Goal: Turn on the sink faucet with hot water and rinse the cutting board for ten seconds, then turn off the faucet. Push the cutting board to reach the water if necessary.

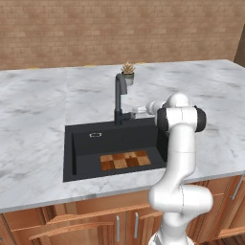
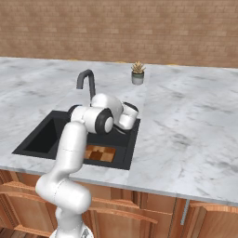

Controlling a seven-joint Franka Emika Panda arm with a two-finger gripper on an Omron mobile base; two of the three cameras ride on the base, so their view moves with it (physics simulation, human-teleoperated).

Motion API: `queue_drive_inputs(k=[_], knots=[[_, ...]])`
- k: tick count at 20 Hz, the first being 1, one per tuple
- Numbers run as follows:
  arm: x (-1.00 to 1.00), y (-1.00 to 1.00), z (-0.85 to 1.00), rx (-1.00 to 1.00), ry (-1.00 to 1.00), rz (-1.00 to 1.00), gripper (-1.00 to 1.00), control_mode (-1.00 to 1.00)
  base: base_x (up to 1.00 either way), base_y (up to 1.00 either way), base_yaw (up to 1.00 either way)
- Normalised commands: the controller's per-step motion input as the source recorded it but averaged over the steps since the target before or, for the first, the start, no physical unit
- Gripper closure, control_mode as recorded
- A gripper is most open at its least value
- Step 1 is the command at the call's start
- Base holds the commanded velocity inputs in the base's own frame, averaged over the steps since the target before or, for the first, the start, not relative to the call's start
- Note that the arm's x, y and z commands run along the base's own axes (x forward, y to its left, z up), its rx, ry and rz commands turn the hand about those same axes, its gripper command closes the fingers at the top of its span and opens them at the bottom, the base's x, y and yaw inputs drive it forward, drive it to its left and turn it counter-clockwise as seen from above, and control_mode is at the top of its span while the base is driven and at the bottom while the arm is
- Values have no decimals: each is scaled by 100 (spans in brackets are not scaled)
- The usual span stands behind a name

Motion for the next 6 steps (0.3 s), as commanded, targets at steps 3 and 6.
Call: queue_drive_inputs(k=[3, 6], knots=[[0, 48, -23, 0, 0, 2, -100, -100, 0, 0, 0], [0, 40, -22, 0, 0, 2, -100, -100, 0, 0, 0]])
